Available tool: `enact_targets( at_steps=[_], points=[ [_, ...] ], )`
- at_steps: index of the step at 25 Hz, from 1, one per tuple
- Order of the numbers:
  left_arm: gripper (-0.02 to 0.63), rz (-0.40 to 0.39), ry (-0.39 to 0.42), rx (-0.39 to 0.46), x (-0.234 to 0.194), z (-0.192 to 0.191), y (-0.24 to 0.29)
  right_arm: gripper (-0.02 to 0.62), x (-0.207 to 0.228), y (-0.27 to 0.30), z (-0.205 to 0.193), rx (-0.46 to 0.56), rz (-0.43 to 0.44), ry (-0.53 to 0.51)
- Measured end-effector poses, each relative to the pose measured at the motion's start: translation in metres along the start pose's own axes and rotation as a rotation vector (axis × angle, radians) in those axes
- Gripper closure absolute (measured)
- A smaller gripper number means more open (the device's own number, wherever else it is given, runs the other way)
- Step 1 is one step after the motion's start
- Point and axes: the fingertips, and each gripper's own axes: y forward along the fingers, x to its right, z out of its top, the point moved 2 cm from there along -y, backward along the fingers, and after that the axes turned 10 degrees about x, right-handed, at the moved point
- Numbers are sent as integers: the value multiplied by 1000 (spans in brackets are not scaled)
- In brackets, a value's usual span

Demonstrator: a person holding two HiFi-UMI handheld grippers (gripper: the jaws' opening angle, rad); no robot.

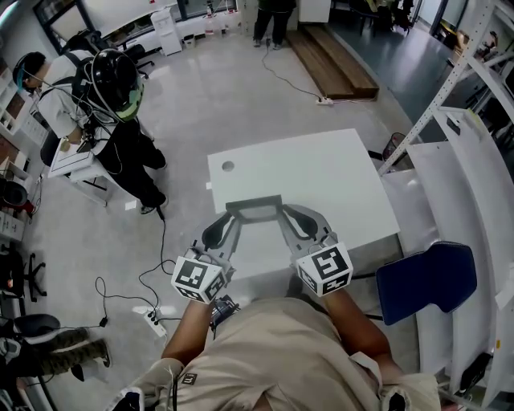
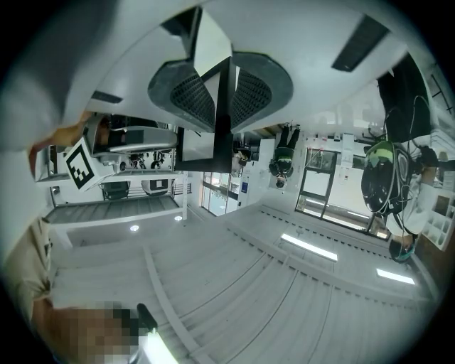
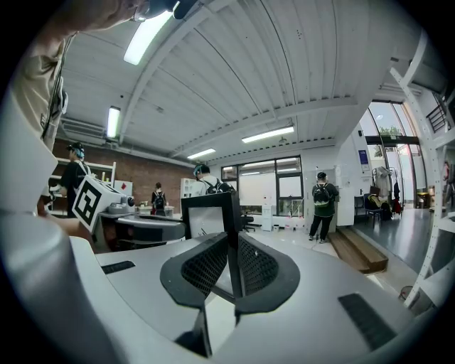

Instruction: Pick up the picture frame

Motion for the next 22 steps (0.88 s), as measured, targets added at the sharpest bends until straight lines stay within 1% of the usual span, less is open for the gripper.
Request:
enact_targets(
  at_steps=[13, 22],
  points=[
    [529, 6, -1, 1, 2, -1, 0, 540, 0, -2, -1, -12, 12, -34],
    [529, 12, -3, -8, 1, -1, -1, 548, -2, -3, 0, -25, 26, -30]
  ],
)
